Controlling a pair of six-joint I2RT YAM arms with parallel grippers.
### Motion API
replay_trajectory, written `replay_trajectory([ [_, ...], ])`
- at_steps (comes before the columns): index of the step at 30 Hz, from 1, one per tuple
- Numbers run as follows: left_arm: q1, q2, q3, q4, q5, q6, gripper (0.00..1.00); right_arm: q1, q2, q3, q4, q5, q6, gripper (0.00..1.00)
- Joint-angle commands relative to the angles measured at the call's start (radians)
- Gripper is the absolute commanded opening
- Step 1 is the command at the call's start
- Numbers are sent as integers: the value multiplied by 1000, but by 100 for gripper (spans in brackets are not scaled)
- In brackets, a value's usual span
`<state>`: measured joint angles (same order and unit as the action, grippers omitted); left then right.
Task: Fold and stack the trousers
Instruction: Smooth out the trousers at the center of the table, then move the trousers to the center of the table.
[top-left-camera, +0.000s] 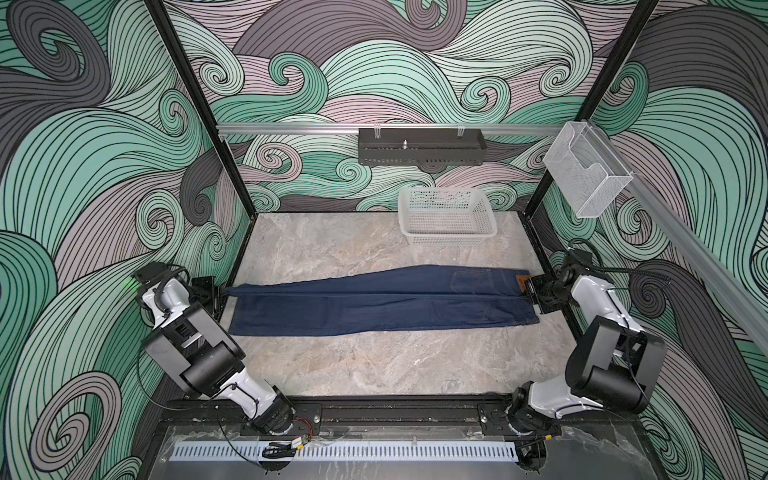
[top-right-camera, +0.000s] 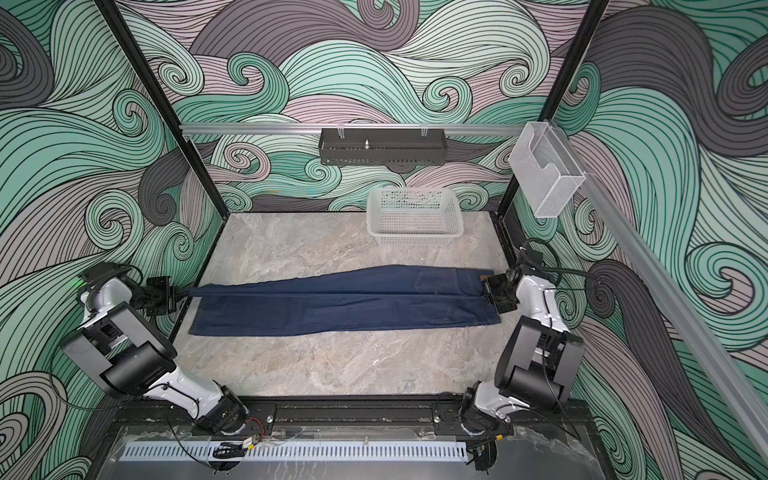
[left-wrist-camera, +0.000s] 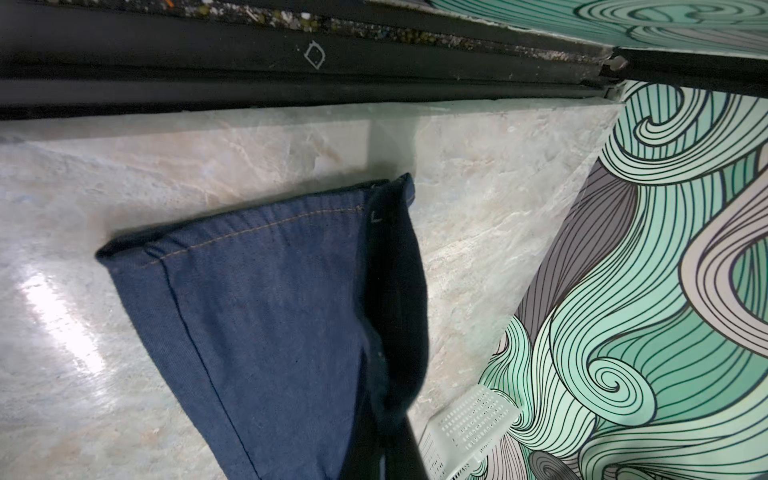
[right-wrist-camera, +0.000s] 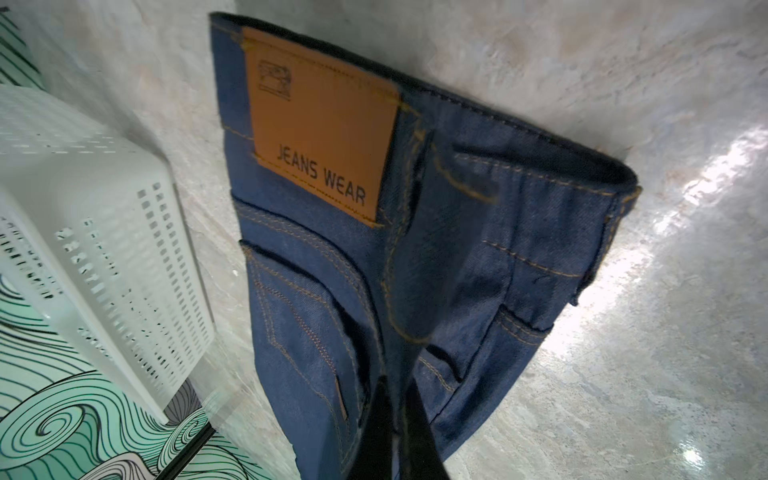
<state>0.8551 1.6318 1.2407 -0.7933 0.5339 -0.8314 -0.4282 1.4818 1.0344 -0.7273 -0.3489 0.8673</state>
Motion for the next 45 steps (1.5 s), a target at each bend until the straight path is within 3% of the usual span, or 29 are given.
replay_trajectory([
  [1, 31, -47, -14, 66, -67, 32, 0, -8, -25, -18, -19, 62, -23, 0],
  [6, 59, -114, -191, 135, -125, 42, 0, -9, -7, -111, 32, 89, -29, 0],
  [20, 79, -52, -206, 55, -199, 70, 0, -9, 13, -185, 65, 116, -50, 1],
  [22, 85, -53, -191, 30, -204, 83, 3, -8, 7, -185, 55, 116, -53, 17],
  [24, 90, -58, -169, -1, -201, 103, 31, -9, -8, -177, 23, 127, -60, 41],
  [26, 91, -65, -137, -36, -193, 130, 51, -9, -37, -164, -17, 150, -67, 55],
  [29, 90, -76, -81, -102, -201, 166, 62, 1, -108, -142, -79, 180, -78, 75],
  [31, 85, -86, -54, -138, -213, 178, 66, 31, -152, -118, -114, 202, -85, 81],
  [36, 29, -114, -34, -136, -224, 199, 70, 275, -179, -67, -106, 232, -44, 73],
  [41, -28, -67, 3, -134, -193, 246, 70, 559, -21, -20, 28, 208, 8, 58],
  [45, -64, -47, 20, -112, -167, 293, 70, 642, 125, -26, 173, 166, 19, 48],
])
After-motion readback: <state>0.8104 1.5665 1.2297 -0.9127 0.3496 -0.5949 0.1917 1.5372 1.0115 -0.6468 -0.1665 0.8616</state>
